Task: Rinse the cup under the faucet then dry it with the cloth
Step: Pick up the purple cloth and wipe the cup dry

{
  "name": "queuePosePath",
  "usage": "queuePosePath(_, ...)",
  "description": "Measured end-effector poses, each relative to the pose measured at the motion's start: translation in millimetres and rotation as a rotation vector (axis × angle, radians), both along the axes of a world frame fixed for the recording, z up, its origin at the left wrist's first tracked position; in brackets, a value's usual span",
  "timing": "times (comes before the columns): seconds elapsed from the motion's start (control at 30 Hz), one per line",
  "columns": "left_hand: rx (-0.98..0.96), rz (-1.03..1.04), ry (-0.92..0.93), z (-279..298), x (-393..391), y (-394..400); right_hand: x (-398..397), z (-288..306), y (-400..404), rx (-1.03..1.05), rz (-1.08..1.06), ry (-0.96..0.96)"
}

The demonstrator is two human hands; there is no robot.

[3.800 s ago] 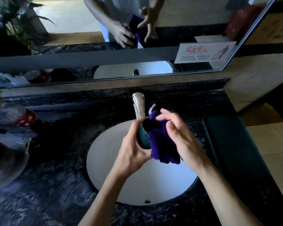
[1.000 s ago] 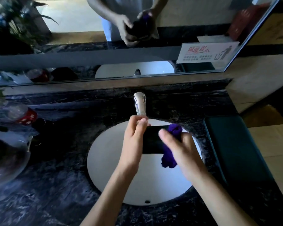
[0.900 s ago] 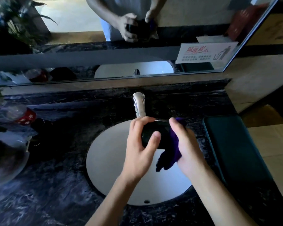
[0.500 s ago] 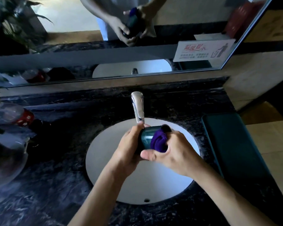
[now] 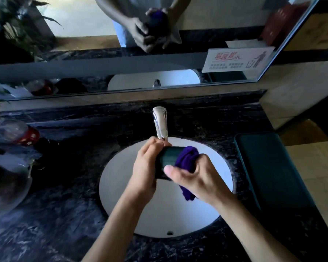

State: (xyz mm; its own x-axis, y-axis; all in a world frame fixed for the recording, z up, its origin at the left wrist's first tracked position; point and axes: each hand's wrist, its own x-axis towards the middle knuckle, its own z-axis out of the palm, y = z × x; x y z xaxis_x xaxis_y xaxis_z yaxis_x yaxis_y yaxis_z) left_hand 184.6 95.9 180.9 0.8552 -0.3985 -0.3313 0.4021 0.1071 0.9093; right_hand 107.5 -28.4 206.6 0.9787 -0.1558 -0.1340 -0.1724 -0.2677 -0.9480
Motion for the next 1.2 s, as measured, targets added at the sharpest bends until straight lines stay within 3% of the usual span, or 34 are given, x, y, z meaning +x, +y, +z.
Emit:
queuePosePath(0.07, -0.042, -0.081, 0.362, 3.7, 2.5, 3.1, 0.2, -0.5, 1.7, -0.338, 0.132, -0.042)
queuePosePath(0.13, -0.082, -0.088, 0.448, 4.2, 1.5, 6.4, 2.1, -3.0, 2.5, -0.432, 0.179, -0.068)
queuePosePath(0.2, -0.145, -0.031, 0.277, -2.0, -2.4, 9.9, 1.8, -0.8, 2.8, -0.186, 0.052, -0.062)
queuePosePath(0.27, -0.128, -0.020, -0.053, -7.8, -7.6, 13.4, 8.2, 1.4, -0.5, 0.178, -0.148, 0.029)
queuePosePath(0.33, 0.013, -0.071, -0.443, -14.2, -14.1, 13.9, 17.0, 7.3, -2.9, 0.514, -0.315, 0.111)
queuePosePath(0.4, 0.132, -0.022, -0.709, -16.5, -13.5, 12.7, 20.7, 10.3, -2.3, 0.580, -0.332, 0.115)
queuePosePath(0.43, 0.157, 0.021, -0.748, -15.4, -11.2, 12.1, 19.3, 12.0, 0.4, 0.555, -0.279, 0.110)
queuePosePath(0.5, 0.108, 0.026, -0.587, -11.2, -3.3, 12.8, 12.7, 9.7, 5.0, 0.369, -0.184, 0.085)
queuePosePath(0.6, 0.026, -0.062, -0.135, 0.8, 3.6, 11.3, 4.0, 5.0, 6.0, 0.016, -0.055, -0.030)
queuePosePath(0.73, 0.194, -0.151, 0.328, 9.2, 9.6, 6.5, 0.4, -0.4, 0.4, -0.459, 0.139, -0.195)
queuePosePath(0.77, 0.260, -0.188, 0.338, 7.8, 10.9, 6.5, -1.4, -3.2, -1.3, -0.431, 0.134, -0.201)
queuePosePath(0.83, 0.289, -0.219, 0.149, 2.5, 12.2, 8.0, -3.4, -2.8, -4.8, -0.140, 0.049, -0.055)
queuePosePath(0.93, 0.165, -0.218, -0.450, -4.0, 8.9, 11.2, 3.4, -8.8, -8.7, 0.570, -0.250, 0.148)
queuePosePath(1.0, 0.203, -0.223, -0.798, -11.2, 2.4, 7.5, 8.8, -5.9, -9.3, 0.836, -0.357, 0.212)
queuePosePath(1.07, 0.235, -0.091, -0.811, -12.8, -4.9, -0.4, 11.0, -4.1, -6.6, 0.772, -0.350, 0.160)
queuePosePath(1.13, 0.197, 0.020, -0.618, -9.3, -4.1, -6.1, 5.2, 1.5, -3.1, 0.499, -0.305, 0.081)
queuePosePath(1.2, 0.185, -0.015, -0.391, -1.1, 0.4, -10.8, -2.9, -1.2, -2.3, 0.221, -0.201, 0.010)
